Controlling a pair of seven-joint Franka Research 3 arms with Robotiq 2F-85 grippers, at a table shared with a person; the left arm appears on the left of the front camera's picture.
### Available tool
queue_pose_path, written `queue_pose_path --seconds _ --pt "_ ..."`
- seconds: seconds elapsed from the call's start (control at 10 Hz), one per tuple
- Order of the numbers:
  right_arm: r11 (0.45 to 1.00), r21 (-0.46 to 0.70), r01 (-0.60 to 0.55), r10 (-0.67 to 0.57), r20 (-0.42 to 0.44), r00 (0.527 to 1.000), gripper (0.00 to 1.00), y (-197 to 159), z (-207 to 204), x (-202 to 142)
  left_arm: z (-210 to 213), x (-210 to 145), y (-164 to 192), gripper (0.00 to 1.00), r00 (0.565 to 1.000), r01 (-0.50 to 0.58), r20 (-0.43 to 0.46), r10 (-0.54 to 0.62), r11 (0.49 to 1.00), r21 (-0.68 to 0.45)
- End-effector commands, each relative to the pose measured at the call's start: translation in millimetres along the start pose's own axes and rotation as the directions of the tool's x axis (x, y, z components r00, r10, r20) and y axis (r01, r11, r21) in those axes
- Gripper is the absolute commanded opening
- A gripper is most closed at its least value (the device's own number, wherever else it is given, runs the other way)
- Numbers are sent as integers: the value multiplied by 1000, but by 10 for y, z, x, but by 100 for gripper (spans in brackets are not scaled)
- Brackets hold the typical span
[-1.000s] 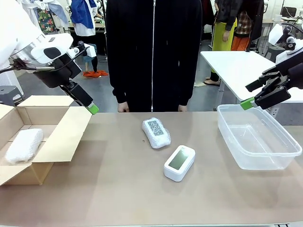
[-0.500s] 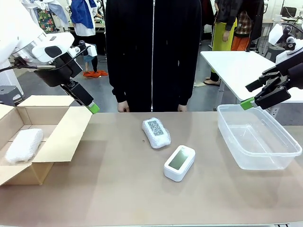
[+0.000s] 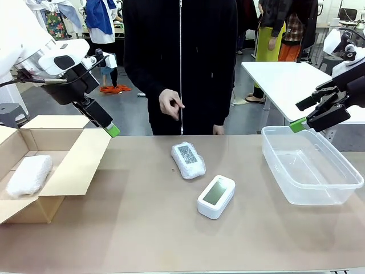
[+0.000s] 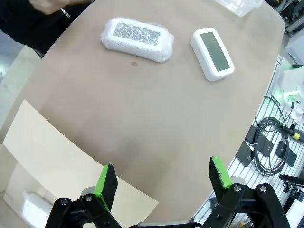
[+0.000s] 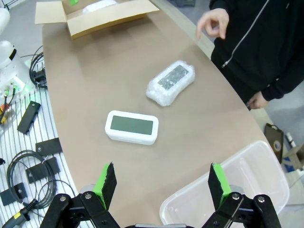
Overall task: Separate and place wrapped and unwrapped clocks.
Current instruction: Pick up the Digital clock indicated by the person.
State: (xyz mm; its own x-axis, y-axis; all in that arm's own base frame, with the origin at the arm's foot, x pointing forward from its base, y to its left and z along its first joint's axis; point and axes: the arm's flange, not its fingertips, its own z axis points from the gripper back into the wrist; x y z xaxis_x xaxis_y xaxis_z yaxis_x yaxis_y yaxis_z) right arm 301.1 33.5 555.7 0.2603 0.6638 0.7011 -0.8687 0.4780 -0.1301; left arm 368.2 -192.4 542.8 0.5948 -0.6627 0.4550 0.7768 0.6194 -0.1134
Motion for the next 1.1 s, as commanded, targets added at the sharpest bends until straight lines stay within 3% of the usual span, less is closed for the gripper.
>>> queue_pose_path --seconds 0.0,1.0 --pt "1000 21 -2 1 14 1000 100 -17 -22 -10 -9 -33 -4 100 1000 -1 12 1 1000 8" --pt "1000 21 -2 1 14 1000 100 -17 -22 -10 -9 -33 -4 100 1000 -1 12 1 1000 8"
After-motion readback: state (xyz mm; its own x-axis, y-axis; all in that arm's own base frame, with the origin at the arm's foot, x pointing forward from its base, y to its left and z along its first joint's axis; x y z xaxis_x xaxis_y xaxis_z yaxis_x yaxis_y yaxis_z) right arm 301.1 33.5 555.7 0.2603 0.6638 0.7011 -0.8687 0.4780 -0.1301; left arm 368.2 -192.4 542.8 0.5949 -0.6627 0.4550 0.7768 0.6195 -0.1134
